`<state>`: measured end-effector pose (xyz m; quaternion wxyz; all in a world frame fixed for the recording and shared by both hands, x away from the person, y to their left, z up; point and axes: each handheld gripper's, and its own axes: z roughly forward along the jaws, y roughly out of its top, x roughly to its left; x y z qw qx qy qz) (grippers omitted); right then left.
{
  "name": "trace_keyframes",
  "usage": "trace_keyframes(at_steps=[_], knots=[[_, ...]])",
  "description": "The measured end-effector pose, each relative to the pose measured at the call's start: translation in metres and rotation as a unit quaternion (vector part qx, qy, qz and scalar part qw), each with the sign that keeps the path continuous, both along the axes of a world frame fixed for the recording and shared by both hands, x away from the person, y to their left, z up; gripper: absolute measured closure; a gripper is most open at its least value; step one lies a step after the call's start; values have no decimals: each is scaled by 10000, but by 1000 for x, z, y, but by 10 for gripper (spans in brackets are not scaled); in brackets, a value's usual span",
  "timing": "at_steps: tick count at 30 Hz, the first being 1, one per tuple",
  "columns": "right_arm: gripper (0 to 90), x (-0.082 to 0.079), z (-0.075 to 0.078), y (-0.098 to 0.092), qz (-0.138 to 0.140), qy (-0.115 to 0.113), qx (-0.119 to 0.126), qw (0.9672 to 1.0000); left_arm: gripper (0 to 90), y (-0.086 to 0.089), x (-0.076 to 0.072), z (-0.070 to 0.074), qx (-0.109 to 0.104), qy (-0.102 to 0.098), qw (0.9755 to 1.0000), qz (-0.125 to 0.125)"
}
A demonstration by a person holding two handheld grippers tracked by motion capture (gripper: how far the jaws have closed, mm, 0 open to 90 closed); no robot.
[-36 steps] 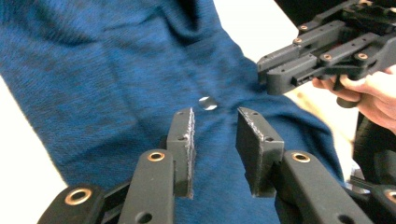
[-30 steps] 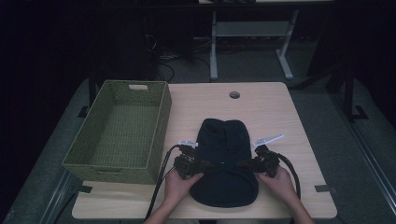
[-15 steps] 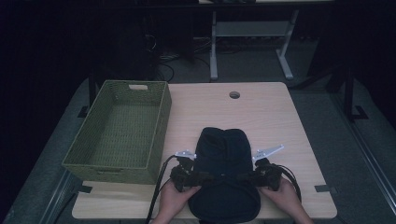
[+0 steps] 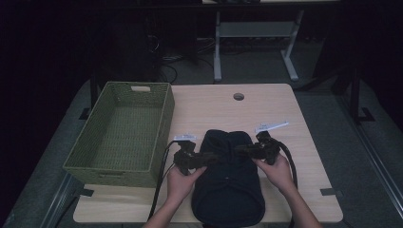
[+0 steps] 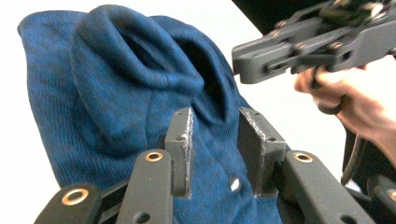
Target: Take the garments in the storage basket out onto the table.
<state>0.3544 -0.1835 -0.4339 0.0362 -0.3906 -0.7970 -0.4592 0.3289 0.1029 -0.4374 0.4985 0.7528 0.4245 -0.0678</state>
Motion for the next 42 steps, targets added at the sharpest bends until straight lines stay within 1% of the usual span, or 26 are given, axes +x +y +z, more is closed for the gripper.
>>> trace_keyframes(at_steps=[1, 3, 5, 7, 8, 9, 11, 14, 16, 19, 21, 22, 23, 26, 27, 29, 31, 32, 33, 35, 36, 39, 40, 41, 42], knots=[[784, 5, -4, 1, -5, 78, 1, 10000, 657, 0, 2, -1, -35, 17, 10000, 56], [784, 12, -12, 6, -46, 265, -87, 9996, 657, 0, 5, -2, -52, 36, 9999, 134], [784, 17, -23, 10, -12, 386, -230, 9990, 657, 1, 6, -3, -60, 34, 9998, 187], [785, 18, -32, 13, -12, 486, -400, 9980, 657, 2, 7, -2, -84, 11, 9996, 252], [786, 18, -35, 14, 9, 477, -451, 9978, 656, 4, 7, -1, -99, -23, 9995, 285], [789, 17, -37, 13, -36, 467, -343, 9983, 657, 5, 6, 0, -112, -62, 9994, 322], [802, 15, -40, 10, -46, 505, -296, 9983, 656, 6, 6, 2, -141, -100, 9992, 367], [810, 10, -38, 10, 89, 489, -409, 9979, 656, 7, 5, 5, -155, -162, 9989, 403], [810, 5, -36, 11, 190, 416, -522, 9976, 652, 8, 3, 7, -173, -237, 9985, 458], [812, -2, -37, 9, 364, 406, -525, 9971, 648, 9, 1, 10, -189, -348, 9975, 588], [813, -7, -36, 7, 463, 383, -544, 9967, 639, 10, 1, 11, -177, -441, 9963, 711], [812, -8, -36, 7, 508, 381, -550, 9965, 637, 10, 1, 11, -190, -459, 9958, 767], [812, -10, -36, 6, 512, 342, -593, 9963, 637, 9, 2, 10, -192, -455, 9958, 773], [812, -12, -35, 6, 514, 309, -637, 9962, 631, 3, 8, 5, -135, -373, 9963, 769], [812, -12, -35, 6, 521, 303, -638, 9961, 631, 1, 10, 2, -131, -332, 9967, 732], [811, -11, -36, 6, 528, 307, -609, 9963, 631, -5, 15, -4, -112, -190, 9977, 646], [805, -10, -36, 4, 505, 336, -553, 9966, 631, -11, 19, -11, -27, -93, 9986, 520], [805, -9, -37, 4, 486, 343, -520, 9969, 631, -15, 22, -16, -9, 48, 9991, 425], [802, -8, -37, 3, 482, 349, -491, 9970, 628, -17, 23, -19, 0, 115, 9991, 410], [801, -8, -37, 3, 467, 340, -484, 9972, 629, -20, 25, -24, 67, 187, 9990, 399], [801, -9, -37, 3, 465, 331, -482, 9972, 631, -21, 26, -27, 131, 280, 9988, 375], [792, -9, -37, 2, 437, 315, -488, 9974, 646, -24, 27, -33, 341, 428, 9980, 326], [789, -9, -37, 1, 426, 304, -499, 9974, 651, -25, 27, -35, 380, 484, 9977, 294], [783, -9, -36, 1, 417, 301, -510, 9974, 660, -25, 27, -36, 416, 498, 9976, 251], [780, -9, -36, 0, 399, 305, -537, 9973, 668, -25, 25, -37, 424, 482, 9975, 279]])
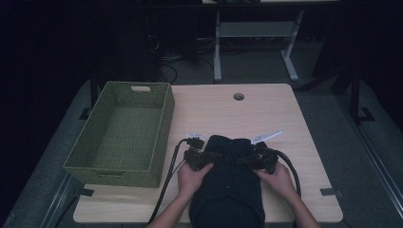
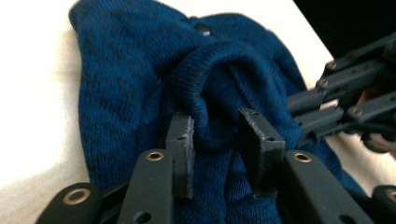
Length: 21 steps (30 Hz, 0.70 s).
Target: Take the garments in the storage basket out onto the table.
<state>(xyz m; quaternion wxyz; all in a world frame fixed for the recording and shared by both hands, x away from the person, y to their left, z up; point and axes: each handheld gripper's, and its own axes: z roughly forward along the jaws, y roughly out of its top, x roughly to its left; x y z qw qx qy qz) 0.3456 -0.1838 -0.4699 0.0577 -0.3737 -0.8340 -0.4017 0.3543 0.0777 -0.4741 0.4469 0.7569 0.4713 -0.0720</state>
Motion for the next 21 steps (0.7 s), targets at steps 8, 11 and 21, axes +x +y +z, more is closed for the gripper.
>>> trace_keyframes(at_steps=[8, 11, 21], knots=[[754, -1, 4, -5, -33, 35, -5, 10000, 677, -1, -11, 0, 124, 32, 9998, -135], [754, -3, 12, -3, -9, -72, 208, 9998, 677, -1, -16, 0, 152, 24, 9997, -170], [771, 1, 20, 24, 196, -108, 346, 9992, 675, 1, -22, 1, 122, 1, 9997, -200]])
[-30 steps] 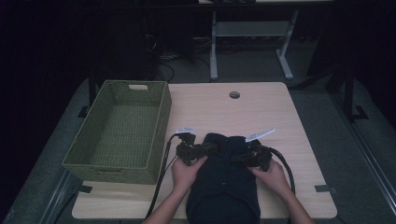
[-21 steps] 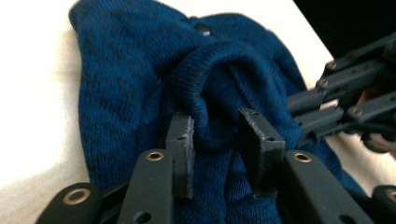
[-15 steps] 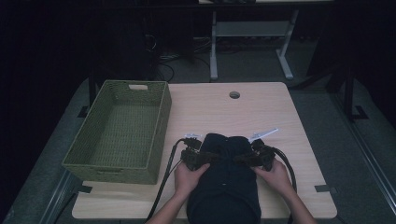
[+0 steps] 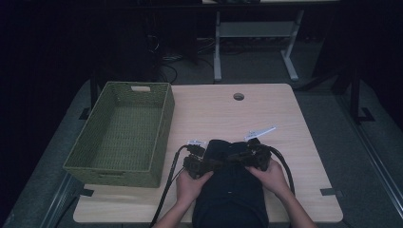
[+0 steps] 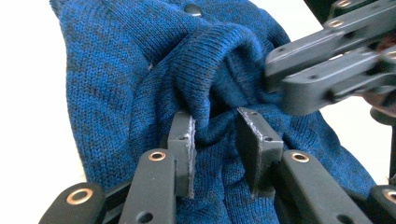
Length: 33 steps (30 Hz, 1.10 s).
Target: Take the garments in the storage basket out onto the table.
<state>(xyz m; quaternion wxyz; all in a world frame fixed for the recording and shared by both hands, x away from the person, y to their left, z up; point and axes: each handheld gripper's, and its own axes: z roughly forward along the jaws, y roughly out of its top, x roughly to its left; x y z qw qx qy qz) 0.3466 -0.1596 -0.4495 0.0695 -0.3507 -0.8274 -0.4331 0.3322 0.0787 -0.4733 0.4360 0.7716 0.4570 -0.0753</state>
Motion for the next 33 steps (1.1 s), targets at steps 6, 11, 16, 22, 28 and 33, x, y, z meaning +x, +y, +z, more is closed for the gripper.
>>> trace_keyframes(at_steps=[6, 11, 16, 22, 28, 33], knots=[[795, 4, -10, -1, -53, 105, -91, 9999, 659, 9, -2, 11, -356, -189, 9991, 133], [806, 4, -13, -1, -90, 126, -89, 9998, 657, 13, 2, 24, -668, -515, 9959, 319], [775, 1, -7, -3, -38, 16, -123, 9999, 652, 10, 10, 28, -692, -566, 9954, 339], [756, -1, 2, -25, -267, -41, 16, 9996, 652, -4, 23, 15, -485, -298, 9980, 263], [756, 2, 0, -43, -477, 8, -81, 9988, 653, -8, 29, 1, -242, -40, 9995, 176], [745, 1, -3, -49, -582, 83, -123, 9982, 652, -7, 25, 2, -115, -79, 9998, 173]])
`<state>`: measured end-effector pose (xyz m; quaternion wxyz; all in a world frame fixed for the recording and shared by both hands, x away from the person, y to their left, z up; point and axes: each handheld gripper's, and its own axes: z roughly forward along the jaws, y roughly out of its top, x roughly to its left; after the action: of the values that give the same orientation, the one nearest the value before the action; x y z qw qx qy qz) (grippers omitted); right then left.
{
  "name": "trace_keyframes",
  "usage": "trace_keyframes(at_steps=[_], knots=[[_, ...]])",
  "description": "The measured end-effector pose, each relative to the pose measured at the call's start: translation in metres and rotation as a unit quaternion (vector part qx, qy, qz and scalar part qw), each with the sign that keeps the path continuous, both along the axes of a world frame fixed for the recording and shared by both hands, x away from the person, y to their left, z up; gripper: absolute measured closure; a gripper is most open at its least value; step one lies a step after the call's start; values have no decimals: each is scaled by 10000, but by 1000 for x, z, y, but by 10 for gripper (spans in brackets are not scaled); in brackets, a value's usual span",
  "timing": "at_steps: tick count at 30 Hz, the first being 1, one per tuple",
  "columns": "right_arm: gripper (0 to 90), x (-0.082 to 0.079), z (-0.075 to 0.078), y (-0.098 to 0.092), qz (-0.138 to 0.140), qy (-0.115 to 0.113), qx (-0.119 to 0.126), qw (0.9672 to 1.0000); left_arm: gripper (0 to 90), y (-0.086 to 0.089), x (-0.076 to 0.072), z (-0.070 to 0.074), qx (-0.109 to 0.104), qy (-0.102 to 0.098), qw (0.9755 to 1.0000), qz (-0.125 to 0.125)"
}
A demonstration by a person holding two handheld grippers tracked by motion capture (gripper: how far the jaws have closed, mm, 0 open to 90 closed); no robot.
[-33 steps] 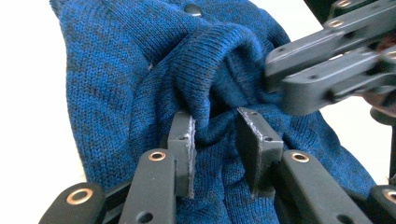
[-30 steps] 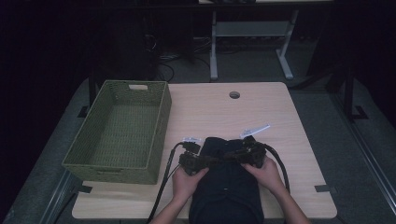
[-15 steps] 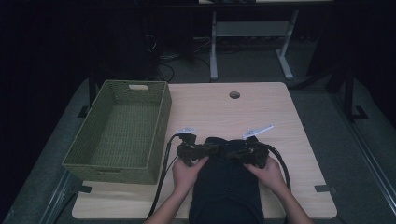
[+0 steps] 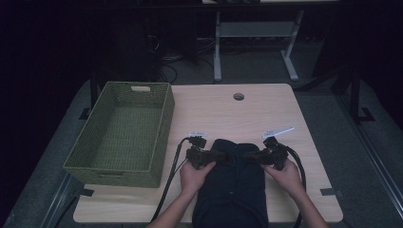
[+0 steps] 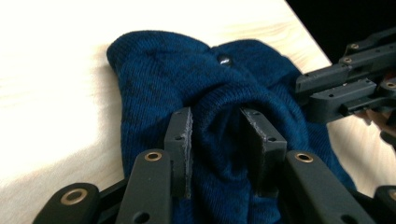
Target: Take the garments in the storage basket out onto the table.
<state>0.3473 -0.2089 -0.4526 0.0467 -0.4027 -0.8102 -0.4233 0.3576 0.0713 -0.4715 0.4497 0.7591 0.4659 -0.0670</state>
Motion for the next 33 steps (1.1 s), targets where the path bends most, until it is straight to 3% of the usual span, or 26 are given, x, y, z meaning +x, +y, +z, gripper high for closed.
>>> trace_keyframes(at_steps=[5, 9, 15, 19, 23, 26, 30, 33], knots=[[747, 5, -11, 7, 63, 125, -280, 9995, 651, 4, -6, -1, 67, 33, 10000, 26], [755, 11, -15, 13, 79, 130, -199, 9997, 654, 9, -9, -2, 100, 100, 9999, 94], [765, 18, -19, 20, 114, 188, -56, 9997, 648, 16, -14, -1, 107, 42, 9998, 133], [724, 21, -11, 22, 143, 205, -104, 9996, 626, 21, -15, 7, -39, -119, 9997, 188], [708, 20, -1, 14, -17, 47, -3, 10000, 622, 26, -12, 17, -165, -235, 9993, 253], [693, 23, 2, 7, -98, 117, 10, 9999, 614, 28, -7, 24, -227, -302, 9987, 331], [678, 28, 9, -2, -289, 33, 104, 9995, 610, 30, 1, 25, -171, -287, 9985, 433], [654, 35, 10, -7, -349, 136, -14, 9993, 607, 31, 9, 21, -192, -210, 9983, 517]])
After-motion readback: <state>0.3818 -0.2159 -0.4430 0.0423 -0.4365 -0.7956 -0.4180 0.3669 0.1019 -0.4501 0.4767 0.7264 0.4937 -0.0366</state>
